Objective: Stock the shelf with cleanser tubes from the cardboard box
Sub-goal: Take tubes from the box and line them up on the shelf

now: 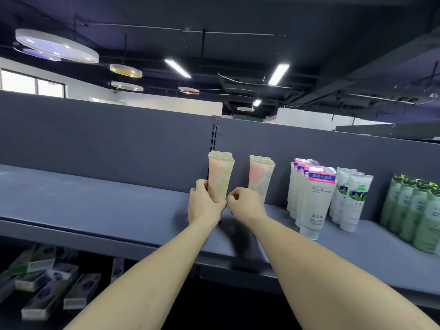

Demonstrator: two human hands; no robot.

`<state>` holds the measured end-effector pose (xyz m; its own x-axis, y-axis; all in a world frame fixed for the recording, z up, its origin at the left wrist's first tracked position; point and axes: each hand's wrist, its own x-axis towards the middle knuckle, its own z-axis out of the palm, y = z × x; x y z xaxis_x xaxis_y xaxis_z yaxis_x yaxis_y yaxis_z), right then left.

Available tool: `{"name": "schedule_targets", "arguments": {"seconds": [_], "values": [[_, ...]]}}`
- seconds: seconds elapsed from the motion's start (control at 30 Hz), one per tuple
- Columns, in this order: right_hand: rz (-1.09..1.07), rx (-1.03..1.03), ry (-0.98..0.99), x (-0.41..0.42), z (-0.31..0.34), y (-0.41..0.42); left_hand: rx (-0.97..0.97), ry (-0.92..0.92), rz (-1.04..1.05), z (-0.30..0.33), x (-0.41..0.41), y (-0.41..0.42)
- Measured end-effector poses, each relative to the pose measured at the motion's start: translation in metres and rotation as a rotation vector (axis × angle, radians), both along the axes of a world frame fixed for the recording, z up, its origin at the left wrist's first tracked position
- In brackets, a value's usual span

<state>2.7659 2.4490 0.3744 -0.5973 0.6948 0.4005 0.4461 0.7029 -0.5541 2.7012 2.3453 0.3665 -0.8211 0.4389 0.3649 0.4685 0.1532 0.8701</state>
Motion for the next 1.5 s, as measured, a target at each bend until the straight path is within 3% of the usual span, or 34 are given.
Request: {"name": "schedule_targets", "arguments": {"seconds": [0.6,0.8,0.9,1.17,1.5], "values": [[-0.151,0.003,0.006,0.038,-0.009,-0.022,-0.062,0.058,0.025,-0.005,-0.003,0.013],[-0.183,0.028,-0.022,0.063,-0.008,-0.042,-0.152,-0.002,0.052,-0.003,0.001,-0.008],[-0.176,0.014,-0.010,0.074,-0.008,-0.052,-0.176,0.070,0.086,-0.001,0.015,-0.027],[-0.086,-0.005,0.057,0.126,-0.018,-0.085,-0.281,0.257,0.062,-0.007,0.087,-0.069],[0.009,-0.085,-0.098,0.304,-0.074,-0.105,-0.480,0.224,-0.044,-0.076,0.261,-0.106]]}}
